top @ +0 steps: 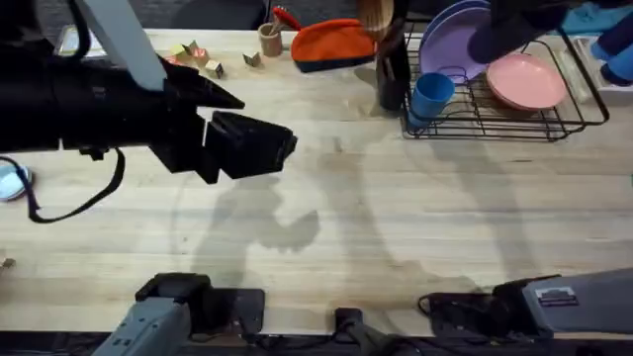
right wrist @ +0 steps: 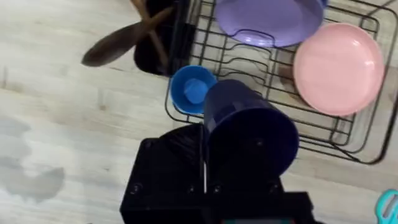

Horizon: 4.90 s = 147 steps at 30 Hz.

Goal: Pick up the cup on the table and put them onto the rack.

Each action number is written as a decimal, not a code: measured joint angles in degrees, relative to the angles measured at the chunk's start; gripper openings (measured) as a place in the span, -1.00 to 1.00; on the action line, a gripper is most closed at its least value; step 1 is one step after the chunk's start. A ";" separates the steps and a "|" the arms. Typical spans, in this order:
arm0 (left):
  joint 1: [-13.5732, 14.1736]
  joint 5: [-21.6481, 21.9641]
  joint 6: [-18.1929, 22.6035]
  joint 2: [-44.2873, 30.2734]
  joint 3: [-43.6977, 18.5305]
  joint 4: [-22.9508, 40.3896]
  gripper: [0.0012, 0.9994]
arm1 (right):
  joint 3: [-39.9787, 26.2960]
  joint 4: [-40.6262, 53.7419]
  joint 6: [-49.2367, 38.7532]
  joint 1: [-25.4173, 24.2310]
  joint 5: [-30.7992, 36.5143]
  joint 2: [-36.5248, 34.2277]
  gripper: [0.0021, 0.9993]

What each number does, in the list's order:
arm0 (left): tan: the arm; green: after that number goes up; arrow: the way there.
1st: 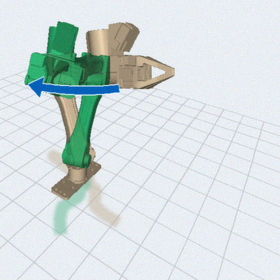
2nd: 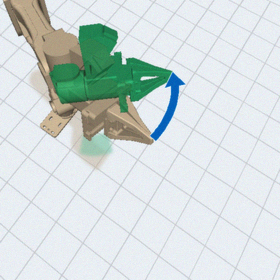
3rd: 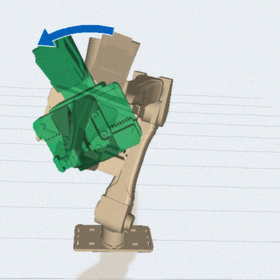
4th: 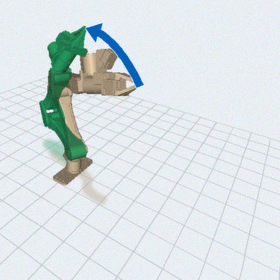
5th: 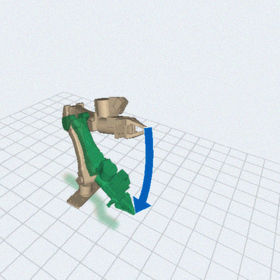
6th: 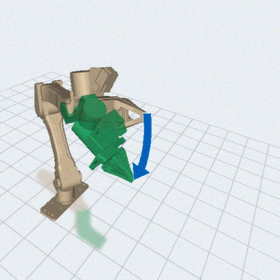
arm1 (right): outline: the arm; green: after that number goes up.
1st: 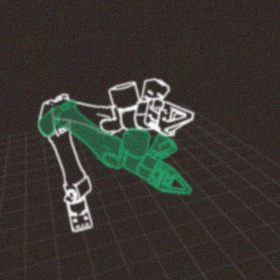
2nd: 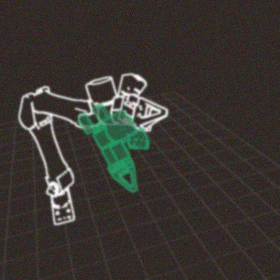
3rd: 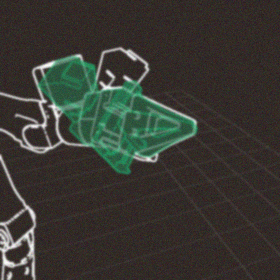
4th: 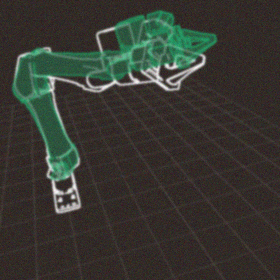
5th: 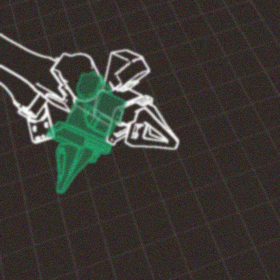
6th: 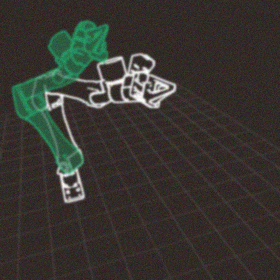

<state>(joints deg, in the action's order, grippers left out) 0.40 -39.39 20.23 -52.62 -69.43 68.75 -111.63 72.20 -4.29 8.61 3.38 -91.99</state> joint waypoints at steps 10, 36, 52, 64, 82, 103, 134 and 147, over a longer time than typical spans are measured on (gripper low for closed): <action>0.00 -0.01 0.00 0.00 0.00 -0.01 0.99 | 0.00 -0.06 -0.02 2.09 0.00 -5.05 -0.94; 0.00 -0.01 0.00 0.00 0.00 -0.02 0.99 | -0.02 -1.57 -0.02 4.36 -0.02 -10.39 -0.94; 0.00 -0.01 0.00 0.00 0.00 -0.01 0.99 | -0.02 -1.36 -0.02 4.36 -0.02 -10.39 -0.94; 0.00 -0.01 0.00 0.00 0.00 0.00 0.99 | -0.02 -0.48 0.00 4.36 -0.02 -10.39 -0.94; 0.00 -0.01 0.00 0.00 0.00 -0.02 0.99 | -0.07 0.09 0.00 4.47 -0.02 -14.92 -0.94; 0.00 -0.01 0.00 0.00 0.00 -0.02 0.99 | -0.07 0.25 0.27 4.52 -0.22 -17.28 -0.94; 0.00 -0.01 0.00 0.00 0.00 -0.02 0.99 | -0.07 -0.11 0.90 4.52 -0.22 -19.51 -0.59; 0.00 -0.01 0.00 0.00 0.00 -0.02 0.99 | -0.07 -0.13 0.92 4.52 -0.22 -19.51 0.04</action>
<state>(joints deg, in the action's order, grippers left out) 0.40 -39.40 20.23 -52.62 -69.43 68.73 -111.70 72.07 -3.38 13.13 3.16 -111.50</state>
